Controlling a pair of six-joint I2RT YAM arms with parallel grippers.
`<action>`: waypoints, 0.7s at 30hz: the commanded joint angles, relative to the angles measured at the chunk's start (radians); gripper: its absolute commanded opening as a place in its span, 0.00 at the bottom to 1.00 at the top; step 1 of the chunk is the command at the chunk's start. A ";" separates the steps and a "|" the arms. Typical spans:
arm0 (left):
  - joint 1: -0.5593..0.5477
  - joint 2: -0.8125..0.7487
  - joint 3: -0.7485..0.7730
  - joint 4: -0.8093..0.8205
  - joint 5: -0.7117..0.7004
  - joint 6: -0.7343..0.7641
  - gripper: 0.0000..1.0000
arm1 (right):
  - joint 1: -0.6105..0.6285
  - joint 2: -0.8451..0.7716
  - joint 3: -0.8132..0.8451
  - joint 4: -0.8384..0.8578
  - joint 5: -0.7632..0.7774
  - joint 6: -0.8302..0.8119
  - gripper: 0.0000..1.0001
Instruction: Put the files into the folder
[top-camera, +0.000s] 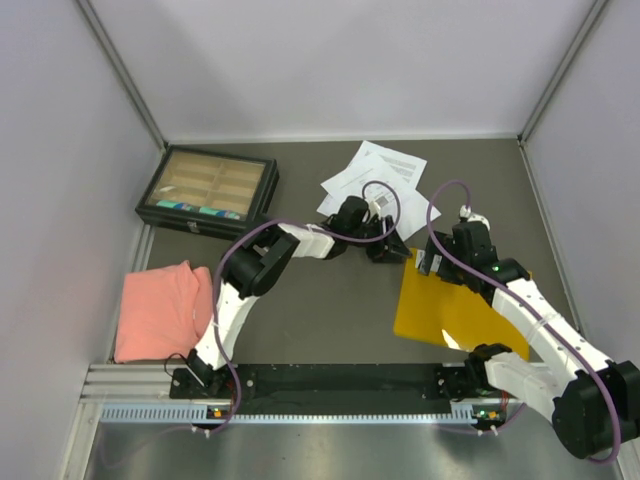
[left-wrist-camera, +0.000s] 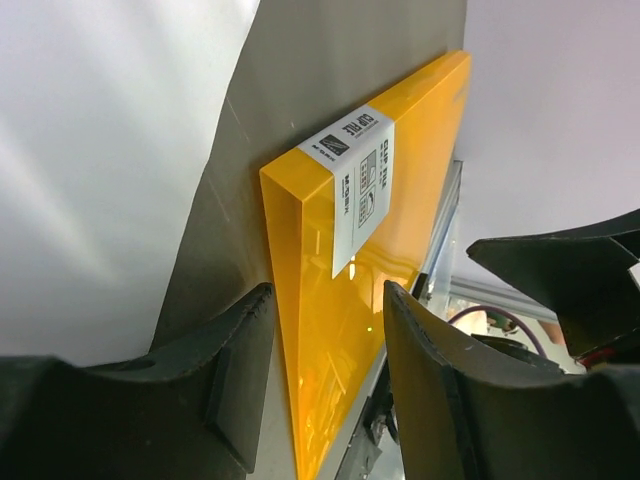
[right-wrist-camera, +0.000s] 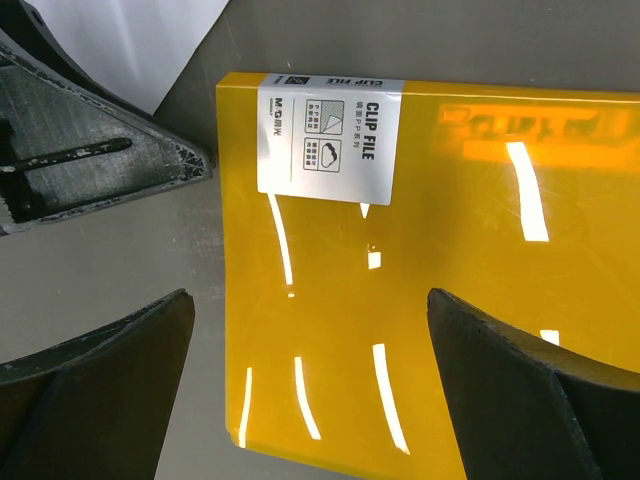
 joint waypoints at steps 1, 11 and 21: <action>-0.011 0.028 0.023 0.135 0.041 -0.064 0.51 | -0.009 -0.017 0.009 0.020 -0.001 0.004 0.99; -0.031 0.044 0.008 0.236 0.052 -0.124 0.44 | -0.009 -0.015 0.009 0.022 -0.006 0.004 0.99; -0.093 0.091 -0.025 0.324 0.046 -0.192 0.39 | -0.009 -0.018 0.021 0.002 -0.001 0.042 0.99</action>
